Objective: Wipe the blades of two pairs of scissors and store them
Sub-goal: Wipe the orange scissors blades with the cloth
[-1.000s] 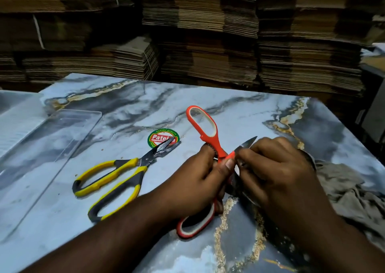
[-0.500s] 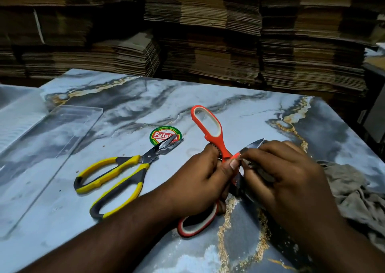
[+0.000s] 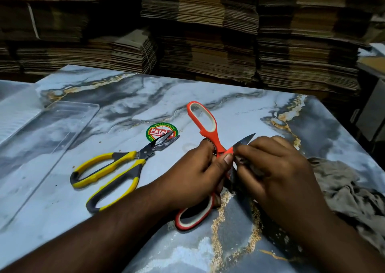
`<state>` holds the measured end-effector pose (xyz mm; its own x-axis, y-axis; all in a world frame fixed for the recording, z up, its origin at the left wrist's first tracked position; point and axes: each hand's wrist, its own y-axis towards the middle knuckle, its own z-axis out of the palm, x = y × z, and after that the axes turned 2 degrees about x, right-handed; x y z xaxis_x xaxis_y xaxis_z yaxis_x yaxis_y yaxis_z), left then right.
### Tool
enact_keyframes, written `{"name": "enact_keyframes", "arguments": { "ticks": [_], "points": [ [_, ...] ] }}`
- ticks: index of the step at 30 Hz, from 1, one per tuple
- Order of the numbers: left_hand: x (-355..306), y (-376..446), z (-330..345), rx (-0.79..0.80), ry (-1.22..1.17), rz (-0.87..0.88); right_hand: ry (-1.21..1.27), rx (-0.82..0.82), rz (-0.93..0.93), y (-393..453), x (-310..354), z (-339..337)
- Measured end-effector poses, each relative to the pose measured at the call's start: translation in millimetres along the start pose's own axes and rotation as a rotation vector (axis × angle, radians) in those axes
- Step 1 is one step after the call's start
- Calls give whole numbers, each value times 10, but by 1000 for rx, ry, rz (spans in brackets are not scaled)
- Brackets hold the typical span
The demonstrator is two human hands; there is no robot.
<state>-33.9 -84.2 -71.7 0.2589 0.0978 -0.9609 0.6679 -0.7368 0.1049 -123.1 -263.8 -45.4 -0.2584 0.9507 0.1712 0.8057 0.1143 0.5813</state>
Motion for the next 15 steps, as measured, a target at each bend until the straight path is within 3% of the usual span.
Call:
{"name": "enact_keyframes", "arguments": {
  "ticks": [15],
  "points": [
    [-18, 2, 33, -6, 40, 4, 0, -76, 40, -37, -23, -7]
  ]
}}
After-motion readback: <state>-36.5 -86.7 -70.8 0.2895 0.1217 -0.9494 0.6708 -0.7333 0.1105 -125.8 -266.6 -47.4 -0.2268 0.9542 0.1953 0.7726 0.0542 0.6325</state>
